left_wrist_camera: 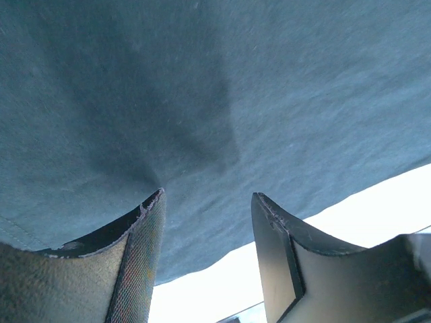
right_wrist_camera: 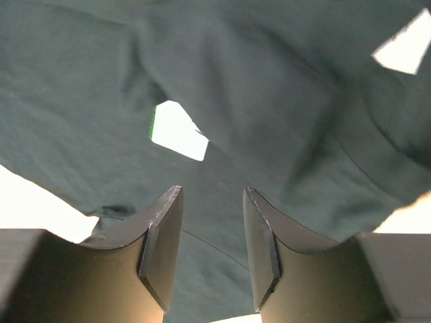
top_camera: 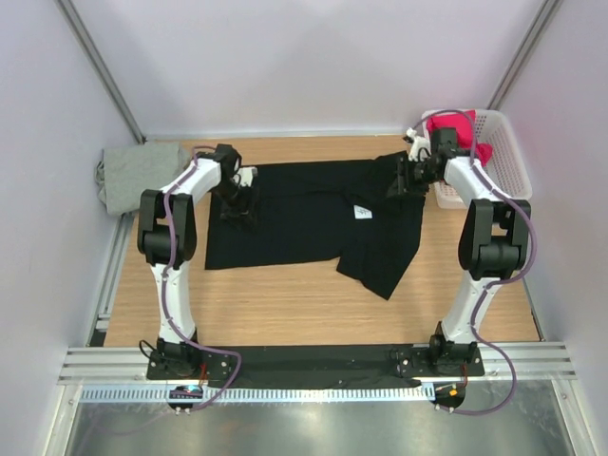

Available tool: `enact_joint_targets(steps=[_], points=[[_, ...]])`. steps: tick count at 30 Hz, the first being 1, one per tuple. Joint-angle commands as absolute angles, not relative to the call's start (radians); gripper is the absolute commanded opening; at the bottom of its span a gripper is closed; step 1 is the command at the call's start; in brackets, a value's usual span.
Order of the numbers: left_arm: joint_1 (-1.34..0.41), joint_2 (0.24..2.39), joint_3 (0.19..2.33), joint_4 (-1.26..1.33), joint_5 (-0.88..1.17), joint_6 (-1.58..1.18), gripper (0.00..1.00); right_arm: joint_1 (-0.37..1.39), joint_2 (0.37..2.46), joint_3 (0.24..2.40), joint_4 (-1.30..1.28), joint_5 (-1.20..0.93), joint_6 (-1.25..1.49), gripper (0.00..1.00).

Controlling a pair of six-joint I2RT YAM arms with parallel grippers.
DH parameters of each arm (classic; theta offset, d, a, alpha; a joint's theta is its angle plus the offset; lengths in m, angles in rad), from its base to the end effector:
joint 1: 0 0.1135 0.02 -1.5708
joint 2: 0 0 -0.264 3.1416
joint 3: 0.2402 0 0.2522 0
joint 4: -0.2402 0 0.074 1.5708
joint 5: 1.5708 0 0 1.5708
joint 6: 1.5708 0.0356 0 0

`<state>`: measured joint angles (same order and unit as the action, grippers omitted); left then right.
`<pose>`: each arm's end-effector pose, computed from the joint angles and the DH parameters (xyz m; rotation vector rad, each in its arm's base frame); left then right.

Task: Fold and stack the t-shirts
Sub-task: Fold the tshirt

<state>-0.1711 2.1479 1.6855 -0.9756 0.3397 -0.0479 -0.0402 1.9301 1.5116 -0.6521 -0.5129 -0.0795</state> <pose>0.4161 -0.0839 0.1725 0.2189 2.9934 -0.5335 0.4118 0.0009 0.2238 -0.2206 2.5430 0.6277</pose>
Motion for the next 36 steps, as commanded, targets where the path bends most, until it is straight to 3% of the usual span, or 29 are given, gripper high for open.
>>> enact_joint_targets(steps=[1, 5, 10, 21, 36], points=[[-0.166, 2.109, 1.669, -0.962, 0.336, -0.058, 0.55, 0.057, 1.881, 1.588, -0.65, -0.483, -0.158, 0.47], [-0.166, 2.106, 1.684, -0.962, 0.314, -0.055, 0.56, 0.175, 1.914, 1.608, -0.632, -0.403, -0.193, 0.47], [-0.166, 2.103, 1.686, -0.959, 0.314, -0.054, 0.55, 0.198, 1.944, 1.615, -0.627, -0.316, -0.182, 0.46], [-0.166, 2.129, 1.696, -0.959, 0.321, -0.06, 0.56, 0.101, 1.833, 1.487, -0.643, -0.183, -0.222, 0.47], [-0.167, 2.126, 1.71, -0.966, 0.305, -0.054, 0.56, 0.041, 1.957, 1.48, -0.654, -0.202, -0.218, 0.47]])
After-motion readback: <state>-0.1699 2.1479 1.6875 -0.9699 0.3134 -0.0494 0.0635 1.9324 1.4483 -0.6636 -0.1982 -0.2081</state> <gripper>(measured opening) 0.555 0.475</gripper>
